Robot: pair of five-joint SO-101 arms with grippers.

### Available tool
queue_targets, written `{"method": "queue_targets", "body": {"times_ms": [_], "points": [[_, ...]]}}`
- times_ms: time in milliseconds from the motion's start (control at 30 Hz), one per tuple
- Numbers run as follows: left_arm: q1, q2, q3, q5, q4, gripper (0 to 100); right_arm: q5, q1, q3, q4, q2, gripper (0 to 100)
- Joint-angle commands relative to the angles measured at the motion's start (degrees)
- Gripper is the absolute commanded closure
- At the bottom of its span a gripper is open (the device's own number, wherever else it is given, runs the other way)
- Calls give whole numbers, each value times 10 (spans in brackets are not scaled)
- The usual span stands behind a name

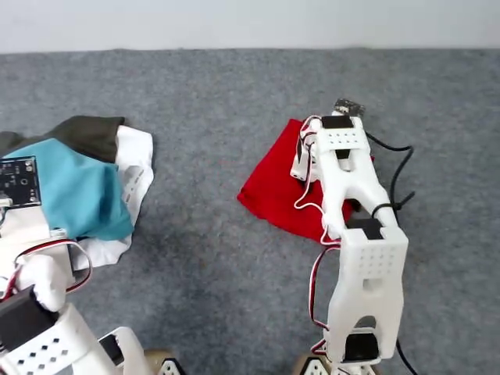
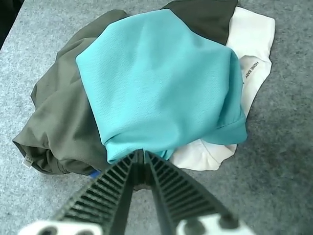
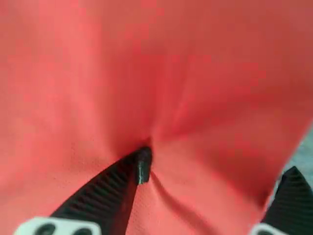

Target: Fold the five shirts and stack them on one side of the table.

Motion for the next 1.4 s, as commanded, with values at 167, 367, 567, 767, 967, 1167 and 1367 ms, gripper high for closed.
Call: {"method": "queue_targets", "body": {"times_ms": [167,367,567,767,967,1167,1367], "points": [[2,-4,-5,-4,1,982,50,-2,11,7,9,969],[2,-4,-5,-4,1,982,166,31,8,41,-8,991],[2,-5,-6,-4,1,982,356,149,9,96,-90,989],[2,-5,-7,-4,2,982,586,297,8,100,-154,989],[2,-5,-7,-4,4,982,694,423,8,17,-145,989],[2,-5,-8,-4,4,982,742,483,8,-61,-115,987],[4,-5,-8,-4,2,981,731,484,8,-23,-133,863]]}}
